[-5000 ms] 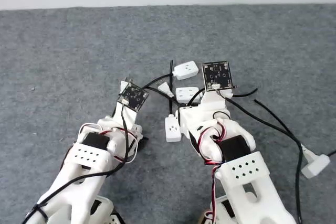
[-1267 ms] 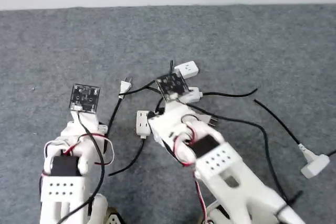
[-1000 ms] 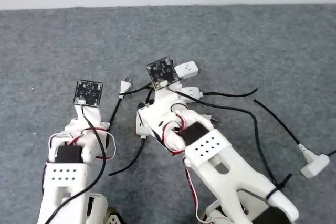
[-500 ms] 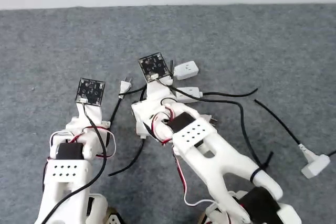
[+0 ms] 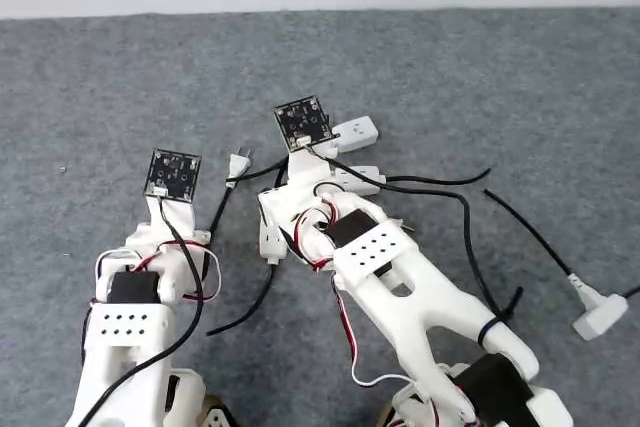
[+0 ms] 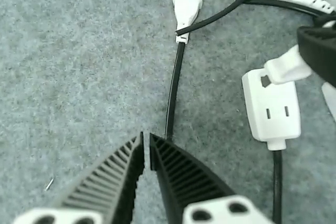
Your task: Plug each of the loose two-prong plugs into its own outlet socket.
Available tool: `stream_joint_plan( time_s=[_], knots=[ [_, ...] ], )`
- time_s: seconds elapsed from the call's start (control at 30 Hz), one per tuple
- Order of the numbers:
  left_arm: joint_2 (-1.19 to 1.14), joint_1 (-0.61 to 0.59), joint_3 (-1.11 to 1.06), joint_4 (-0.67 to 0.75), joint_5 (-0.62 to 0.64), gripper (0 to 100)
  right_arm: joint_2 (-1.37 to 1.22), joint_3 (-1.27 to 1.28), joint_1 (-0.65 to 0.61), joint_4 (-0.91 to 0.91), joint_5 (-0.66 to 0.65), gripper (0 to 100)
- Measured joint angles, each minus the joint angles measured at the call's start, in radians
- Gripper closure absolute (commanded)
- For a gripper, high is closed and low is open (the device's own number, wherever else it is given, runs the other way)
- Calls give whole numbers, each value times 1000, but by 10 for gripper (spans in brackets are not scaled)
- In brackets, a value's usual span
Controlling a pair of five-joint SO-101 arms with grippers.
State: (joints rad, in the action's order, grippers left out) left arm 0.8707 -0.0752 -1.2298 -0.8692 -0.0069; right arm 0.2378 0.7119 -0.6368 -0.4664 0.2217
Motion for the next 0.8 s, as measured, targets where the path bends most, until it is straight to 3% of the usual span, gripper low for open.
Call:
stream_joint_plan(
  time_s=[0.8],
  knots=[
    [0,0,0,0,0,981,-48,0,44,0,0,991]
  ],
)
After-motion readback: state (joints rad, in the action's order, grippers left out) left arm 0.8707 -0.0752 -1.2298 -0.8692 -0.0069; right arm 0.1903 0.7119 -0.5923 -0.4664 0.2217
